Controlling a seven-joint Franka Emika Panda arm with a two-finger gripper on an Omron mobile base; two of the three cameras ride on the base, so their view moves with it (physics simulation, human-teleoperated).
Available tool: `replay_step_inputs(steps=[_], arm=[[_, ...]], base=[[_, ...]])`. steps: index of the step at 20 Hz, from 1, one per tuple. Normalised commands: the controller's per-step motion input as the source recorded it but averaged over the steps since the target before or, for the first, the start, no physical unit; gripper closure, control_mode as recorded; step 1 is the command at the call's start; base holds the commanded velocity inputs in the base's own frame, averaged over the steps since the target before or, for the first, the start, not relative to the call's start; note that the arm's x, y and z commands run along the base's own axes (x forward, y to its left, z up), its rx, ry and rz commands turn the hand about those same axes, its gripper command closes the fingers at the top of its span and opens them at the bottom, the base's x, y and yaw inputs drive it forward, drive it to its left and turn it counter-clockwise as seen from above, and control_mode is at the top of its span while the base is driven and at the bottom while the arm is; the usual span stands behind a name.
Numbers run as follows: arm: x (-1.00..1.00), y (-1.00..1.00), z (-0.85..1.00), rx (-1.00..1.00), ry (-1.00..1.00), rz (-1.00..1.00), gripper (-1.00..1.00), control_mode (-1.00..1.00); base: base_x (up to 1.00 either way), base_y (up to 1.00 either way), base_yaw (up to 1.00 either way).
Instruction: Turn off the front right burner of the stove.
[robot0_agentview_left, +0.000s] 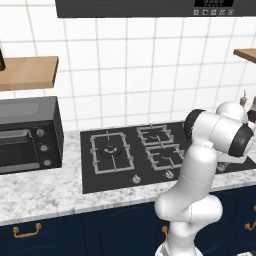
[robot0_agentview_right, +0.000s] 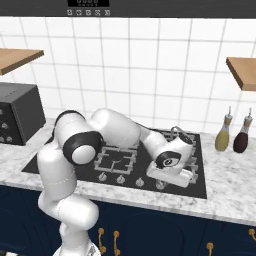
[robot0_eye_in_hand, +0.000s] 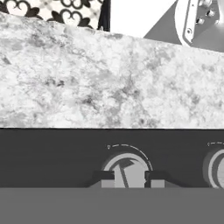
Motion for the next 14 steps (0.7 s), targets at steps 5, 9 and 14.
replay_step_inputs(steps=[5, 9, 14], arm=[[-0.14, 0.0, -0.04, 0.0, 0.0, -0.79, 1.0, -1.0], [-0.16, 0.0, -0.03, 0.0, 0.0, -0.85, 1.0, -1.0], [-0.14, 0.01, -0.09, 0.0, 0.01, -0.91, 1.0, -1.0]], base=[[0.0, 0.0, 0.0], [0.0, 0.0, 0.0], [0.0, 0.0, 0.0]])
